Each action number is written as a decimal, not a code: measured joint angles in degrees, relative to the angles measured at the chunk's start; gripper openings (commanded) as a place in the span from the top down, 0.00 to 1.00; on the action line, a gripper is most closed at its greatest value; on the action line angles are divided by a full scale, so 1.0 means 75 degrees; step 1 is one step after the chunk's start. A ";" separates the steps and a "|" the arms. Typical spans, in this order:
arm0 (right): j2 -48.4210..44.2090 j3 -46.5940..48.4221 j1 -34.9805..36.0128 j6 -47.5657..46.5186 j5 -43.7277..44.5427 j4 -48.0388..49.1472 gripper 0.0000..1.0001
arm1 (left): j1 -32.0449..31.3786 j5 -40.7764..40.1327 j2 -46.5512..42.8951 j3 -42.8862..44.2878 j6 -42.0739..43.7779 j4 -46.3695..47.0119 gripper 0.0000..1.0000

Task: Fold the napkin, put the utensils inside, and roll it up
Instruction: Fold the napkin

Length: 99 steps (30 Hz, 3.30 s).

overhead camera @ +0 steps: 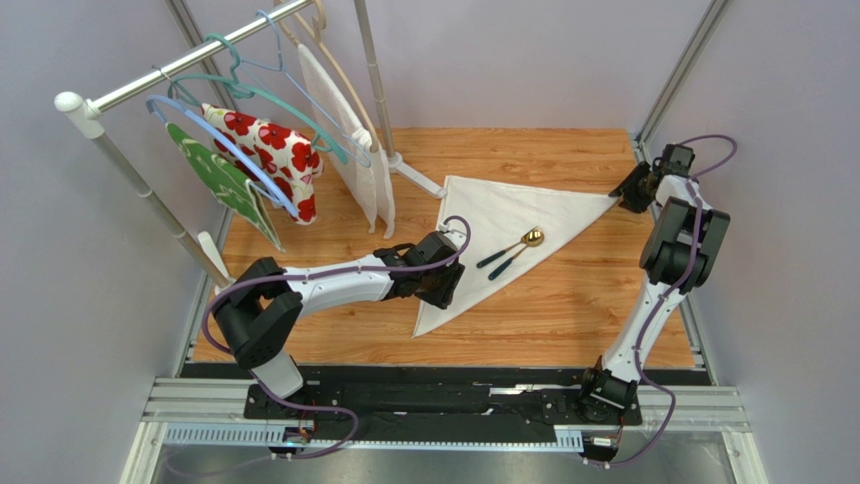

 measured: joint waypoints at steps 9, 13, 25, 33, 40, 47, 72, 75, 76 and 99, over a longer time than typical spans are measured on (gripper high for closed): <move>0.0437 0.0717 -0.0009 0.0067 0.0093 -0.0353 0.74 | 0.0000 -0.0026 0.0003 0.0000 -0.0006 -0.0154 0.47; 0.0691 0.1119 -0.0017 0.0079 0.0146 -0.0586 0.83 | 0.0000 -0.0058 -0.0006 0.0003 -0.0052 -0.0198 0.47; 0.0796 0.1343 -0.0035 0.0099 0.0093 -0.0822 1.00 | 0.0096 0.0035 -0.1335 0.0000 0.0006 -0.0868 0.46; -0.0711 -0.0029 0.0105 0.0157 -0.0469 -0.0417 1.00 | 0.1221 0.0242 -0.2903 -0.0012 0.0175 -0.1486 0.46; -0.3092 -0.1818 0.1189 0.0216 -0.0708 0.0344 1.00 | 0.1600 0.0245 -0.3296 0.0041 0.0635 -0.1982 0.46; -0.4744 -0.3923 0.2973 0.0256 -0.0615 0.0656 1.00 | 0.1737 0.0189 -0.3509 0.0038 0.0845 -0.2221 0.46; -0.5922 -0.6030 0.5657 0.0915 0.0455 0.1349 1.00 | 0.1749 0.0297 -0.4022 0.0041 0.1160 -0.2675 0.46; -0.5791 -0.6100 0.5893 0.1035 0.0574 0.1512 1.00 | 0.1749 0.0297 -0.4022 0.0041 0.1160 -0.2675 0.46; -0.5756 -0.6100 0.5951 0.1072 0.0603 0.1545 1.00 | 0.1749 0.0297 -0.4022 0.0041 0.1163 -0.2675 0.46; -0.5432 -0.6866 0.6595 0.1177 0.0947 0.1988 0.58 | 0.1749 0.0300 -0.3966 0.0041 0.1169 -0.2678 0.40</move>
